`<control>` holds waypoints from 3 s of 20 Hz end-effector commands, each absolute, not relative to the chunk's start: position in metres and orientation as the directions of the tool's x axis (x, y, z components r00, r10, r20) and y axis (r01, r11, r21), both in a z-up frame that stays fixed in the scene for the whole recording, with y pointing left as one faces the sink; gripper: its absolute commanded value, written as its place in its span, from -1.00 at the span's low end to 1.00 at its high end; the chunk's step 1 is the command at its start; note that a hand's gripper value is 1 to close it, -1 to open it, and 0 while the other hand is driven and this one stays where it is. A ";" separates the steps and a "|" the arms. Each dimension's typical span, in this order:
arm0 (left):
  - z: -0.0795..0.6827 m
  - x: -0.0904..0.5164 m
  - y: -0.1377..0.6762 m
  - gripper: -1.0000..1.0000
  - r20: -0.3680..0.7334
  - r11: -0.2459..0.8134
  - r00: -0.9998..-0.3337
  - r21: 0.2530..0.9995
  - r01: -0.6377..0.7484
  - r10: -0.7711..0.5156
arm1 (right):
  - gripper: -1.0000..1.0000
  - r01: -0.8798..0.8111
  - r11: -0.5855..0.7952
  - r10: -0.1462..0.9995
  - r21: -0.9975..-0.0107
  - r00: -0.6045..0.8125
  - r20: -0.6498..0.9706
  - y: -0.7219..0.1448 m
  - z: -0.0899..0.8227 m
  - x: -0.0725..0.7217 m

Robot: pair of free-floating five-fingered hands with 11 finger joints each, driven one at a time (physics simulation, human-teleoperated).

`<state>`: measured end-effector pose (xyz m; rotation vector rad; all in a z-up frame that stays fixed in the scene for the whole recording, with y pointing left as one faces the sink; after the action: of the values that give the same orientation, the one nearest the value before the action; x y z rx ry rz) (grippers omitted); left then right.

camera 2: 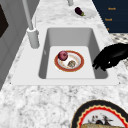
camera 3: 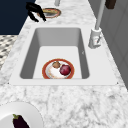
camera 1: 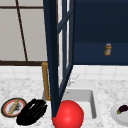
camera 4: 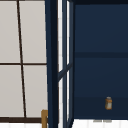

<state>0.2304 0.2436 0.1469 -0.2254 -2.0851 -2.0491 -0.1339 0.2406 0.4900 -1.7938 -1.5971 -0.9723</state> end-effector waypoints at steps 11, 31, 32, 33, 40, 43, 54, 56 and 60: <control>0.147 0.230 0.244 0.00 0.254 0.022 -0.966 0.967 0.253 -0.037 | -1.00 0.980 -0.195 0.666 -0.038 0.161 0.729 0.275 0.441 -0.141; 0.147 0.230 0.244 0.00 0.254 0.022 -0.966 0.967 0.253 -0.037 | -1.00 0.991 0.025 0.743 -0.133 0.071 0.666 0.271 0.420 -0.091; 0.147 0.230 0.244 0.00 0.254 0.022 -0.966 0.967 0.253 -0.037 | -1.00 0.990 0.040 0.741 -0.138 0.063 0.669 0.271 0.420 -0.090; 0.147 0.230 0.244 0.00 0.254 0.022 -0.966 0.967 0.253 -0.037 | -1.00 0.988 0.055 0.740 -0.144 0.056 0.670 0.269 0.420 -0.088; 0.147 0.230 0.244 0.00 0.254 0.022 -0.966 0.967 0.253 -0.037 | -1.00 0.969 0.153 0.780 -0.191 0.000 0.626 0.245 0.417 -0.082; 0.147 0.230 0.244 0.00 0.254 0.022 -0.966 0.967 0.253 -0.037 | -1.00 0.955 0.196 0.809 -0.223 -0.029 0.588 0.232 0.413 -0.082; 0.147 0.230 0.244 0.00 0.254 0.022 -0.966 0.967 0.253 -0.037 | -1.00 0.886 0.330 0.839 -0.327 -0.117 0.531 0.194 0.400 -0.074; 0.147 0.230 0.244 0.00 0.254 0.022 -0.966 0.967 0.253 -0.037 | -1.00 0.869 0.360 0.830 -0.339 -0.132 0.543 0.190 0.399 -0.071; 0.147 0.230 0.244 0.00 0.254 0.022 -0.966 0.967 0.253 -0.037 | -1.00 0.832 0.407 0.827 -0.376 -0.161 0.539 0.177 0.395 -0.068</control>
<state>0.2304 0.2436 0.1469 -0.2254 -2.0851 -2.0491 -0.0706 0.1856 0.3981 -1.3852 -2.0618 -0.1378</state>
